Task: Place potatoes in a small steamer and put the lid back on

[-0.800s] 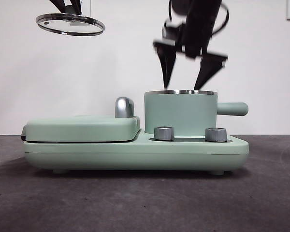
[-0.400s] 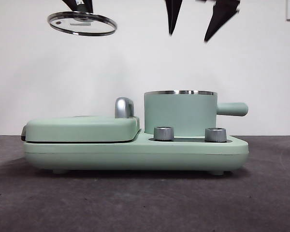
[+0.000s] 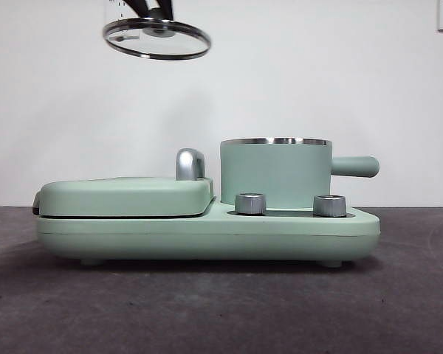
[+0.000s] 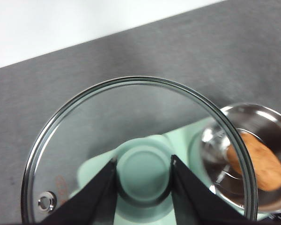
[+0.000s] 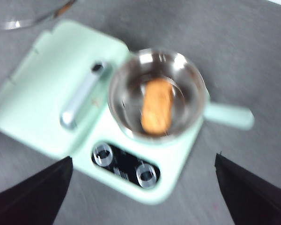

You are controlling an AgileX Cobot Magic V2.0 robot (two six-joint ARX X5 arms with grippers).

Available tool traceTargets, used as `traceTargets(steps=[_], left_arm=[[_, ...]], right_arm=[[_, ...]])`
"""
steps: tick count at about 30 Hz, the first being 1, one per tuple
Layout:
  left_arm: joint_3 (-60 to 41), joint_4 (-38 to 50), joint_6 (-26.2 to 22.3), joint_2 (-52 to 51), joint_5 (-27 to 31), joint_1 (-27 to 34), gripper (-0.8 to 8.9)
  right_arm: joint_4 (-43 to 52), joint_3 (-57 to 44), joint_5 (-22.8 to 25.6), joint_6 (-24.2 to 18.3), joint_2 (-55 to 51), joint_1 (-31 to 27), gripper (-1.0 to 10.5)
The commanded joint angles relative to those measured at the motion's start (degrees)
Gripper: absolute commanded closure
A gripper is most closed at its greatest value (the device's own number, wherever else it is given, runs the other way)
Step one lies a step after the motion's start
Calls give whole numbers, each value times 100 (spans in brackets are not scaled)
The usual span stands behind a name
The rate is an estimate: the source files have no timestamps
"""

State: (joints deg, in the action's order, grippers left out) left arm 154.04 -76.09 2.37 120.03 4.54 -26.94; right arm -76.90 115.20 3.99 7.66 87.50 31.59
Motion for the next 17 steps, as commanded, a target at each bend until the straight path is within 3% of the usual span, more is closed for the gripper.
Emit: traceTargets(steps=[1, 10, 17], left_arm=[[136, 166, -2, 7, -7, -251, 805], [-157, 367, -83, 68, -7, -1034, 805], [-177, 647, -153, 413, -7, -1475, 805]], right_arm=[[-400, -772, 245, 7, -769, 136, 464], [1187, -3735, 201, 796, -3665, 315, 464], [1825, -5029, 179, 1200, -5187, 317, 465]])
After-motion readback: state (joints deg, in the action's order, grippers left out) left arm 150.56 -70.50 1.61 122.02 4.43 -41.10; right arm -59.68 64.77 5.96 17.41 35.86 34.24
